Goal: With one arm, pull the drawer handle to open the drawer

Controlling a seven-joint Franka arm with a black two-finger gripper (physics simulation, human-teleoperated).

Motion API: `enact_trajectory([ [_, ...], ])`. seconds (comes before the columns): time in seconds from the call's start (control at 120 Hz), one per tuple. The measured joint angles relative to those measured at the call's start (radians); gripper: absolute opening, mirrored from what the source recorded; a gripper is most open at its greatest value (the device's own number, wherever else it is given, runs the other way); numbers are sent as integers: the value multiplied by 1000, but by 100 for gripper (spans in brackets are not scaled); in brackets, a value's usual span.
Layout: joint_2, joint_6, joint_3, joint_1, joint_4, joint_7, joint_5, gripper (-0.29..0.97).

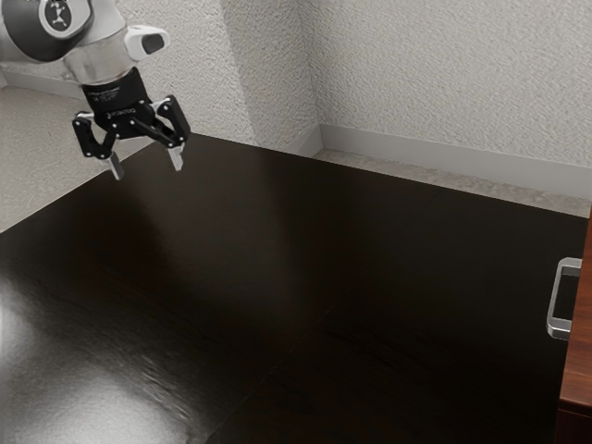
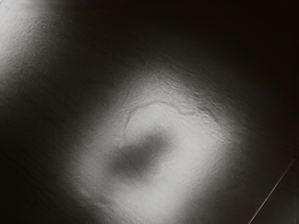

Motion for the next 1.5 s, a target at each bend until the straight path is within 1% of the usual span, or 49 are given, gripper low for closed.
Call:
enact_trajectory([
  [0.217,12,56,1,2,8,63,-46,68],
  [0.317,25,52,2,7,59,81,-59,68],
  [0.383,46,35,4,6,121,91,-62,68],
  [0.417,47,27,5,5,136,94,-63,68],
  [0.467,19,17,0,-4,187,99,-53,68],
  [0.525,-8,1,-7,-9,208,104,-46,68],
  [0.642,-22,-21,-9,-19,217,112,-37,68],
  [0.75,-16,-30,-5,-10,217,118,-33,68],
  [0.842,-13,-35,3,-20,218,123,-31,68],
  [0.867,-11,-35,24,-41,218,124,-30,68],
  [0.875,-11,-36,46,-59,218,125,-30,68],
  [0.933,-9,-38,297,-282,216,128,-32,68],
  [0.958,-9,-39,369,-349,211,129,-32,68],
  [0.983,-9,-39,414,-392,207,131,-33,68],
  [1.017,-8,-40,450,-425,203,132,-34,68],
  [1.05,-8,-40,469,-442,200,134,-38,68],
  [1.15,7,-35,477,-456,183,137,-76,68],
  [1.292,21,-10,485,-455,72,141,-148,68],
  [1.317,11,8,480,-459,24,142,-155,68],
  [1.35,-37,50,459,-468,-92,142,-163,68],
  [1.392,-133,112,440,-481,-246,141,-171,68],
  [1.425,-195,151,413,-458,-348,140,-175,68],
  [1.467,-235,176,385,-413,-415,140,-179,68],
  [1.5,-250,192,344,-376,-429,140,-176,68],
])
